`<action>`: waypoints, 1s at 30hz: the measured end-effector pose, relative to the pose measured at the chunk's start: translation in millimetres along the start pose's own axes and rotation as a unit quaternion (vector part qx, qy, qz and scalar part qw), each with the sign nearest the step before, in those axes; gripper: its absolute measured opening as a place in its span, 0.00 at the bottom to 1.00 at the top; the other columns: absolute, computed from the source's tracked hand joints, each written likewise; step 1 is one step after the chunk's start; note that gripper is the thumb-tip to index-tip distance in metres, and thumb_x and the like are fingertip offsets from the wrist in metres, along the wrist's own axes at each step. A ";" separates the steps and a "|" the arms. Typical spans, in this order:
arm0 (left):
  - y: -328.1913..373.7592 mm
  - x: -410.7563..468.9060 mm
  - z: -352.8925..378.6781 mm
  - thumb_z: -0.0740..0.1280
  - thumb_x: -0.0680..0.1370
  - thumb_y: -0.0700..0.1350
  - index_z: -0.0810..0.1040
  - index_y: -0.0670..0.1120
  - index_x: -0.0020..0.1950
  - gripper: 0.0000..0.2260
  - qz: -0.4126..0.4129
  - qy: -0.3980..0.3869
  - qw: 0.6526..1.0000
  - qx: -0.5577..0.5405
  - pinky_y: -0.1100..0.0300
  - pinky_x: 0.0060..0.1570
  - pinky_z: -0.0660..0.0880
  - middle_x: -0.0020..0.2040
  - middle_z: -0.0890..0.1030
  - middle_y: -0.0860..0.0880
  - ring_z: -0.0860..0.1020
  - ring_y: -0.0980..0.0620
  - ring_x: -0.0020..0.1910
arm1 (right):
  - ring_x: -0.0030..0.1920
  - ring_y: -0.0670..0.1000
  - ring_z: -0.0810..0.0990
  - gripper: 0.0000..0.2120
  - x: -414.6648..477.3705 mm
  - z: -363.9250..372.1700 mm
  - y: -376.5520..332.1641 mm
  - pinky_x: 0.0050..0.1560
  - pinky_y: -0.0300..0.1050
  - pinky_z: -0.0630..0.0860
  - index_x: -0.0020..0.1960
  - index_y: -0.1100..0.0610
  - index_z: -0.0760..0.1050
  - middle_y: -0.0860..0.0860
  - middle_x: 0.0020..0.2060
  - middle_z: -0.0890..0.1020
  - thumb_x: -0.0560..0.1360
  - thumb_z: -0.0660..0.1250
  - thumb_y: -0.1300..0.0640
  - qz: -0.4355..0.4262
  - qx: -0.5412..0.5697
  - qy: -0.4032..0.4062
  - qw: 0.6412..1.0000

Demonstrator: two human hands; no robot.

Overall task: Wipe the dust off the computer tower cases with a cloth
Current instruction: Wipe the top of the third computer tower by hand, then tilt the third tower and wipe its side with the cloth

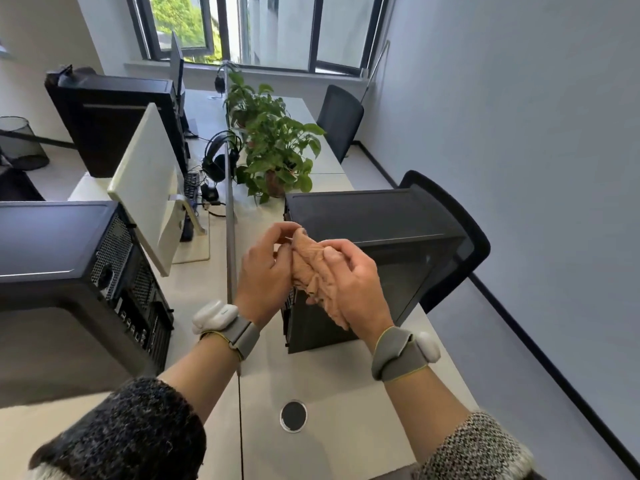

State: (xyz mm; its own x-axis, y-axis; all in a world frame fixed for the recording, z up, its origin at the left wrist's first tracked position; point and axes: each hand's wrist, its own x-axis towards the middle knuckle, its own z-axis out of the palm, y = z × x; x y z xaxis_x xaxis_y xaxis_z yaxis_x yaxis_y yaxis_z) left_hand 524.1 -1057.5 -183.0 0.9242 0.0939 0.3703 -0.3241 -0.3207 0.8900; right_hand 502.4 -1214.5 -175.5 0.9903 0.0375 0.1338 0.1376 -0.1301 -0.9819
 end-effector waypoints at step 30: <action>16.6 -57.7 184.4 0.80 0.73 0.51 0.85 0.51 0.55 0.12 -0.283 -0.271 0.920 -0.017 0.54 0.47 0.84 0.48 0.87 0.48 0.86 0.49 0.48 | 0.62 0.46 0.81 0.14 -29.2 -233.2 151.8 0.60 0.43 0.82 0.63 0.47 0.78 0.43 0.60 0.81 0.79 0.76 0.51 0.074 -0.110 0.018 0.991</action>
State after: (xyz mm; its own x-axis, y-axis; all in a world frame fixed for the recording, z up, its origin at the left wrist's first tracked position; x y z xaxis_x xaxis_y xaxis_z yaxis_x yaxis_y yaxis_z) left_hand 502.7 -1242.1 -238.6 0.9089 -0.2498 -0.3340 0.2428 -0.3343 0.9107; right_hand 498.9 -1466.4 -297.2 0.9994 -0.0336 0.0001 -0.0114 -0.3438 -0.9390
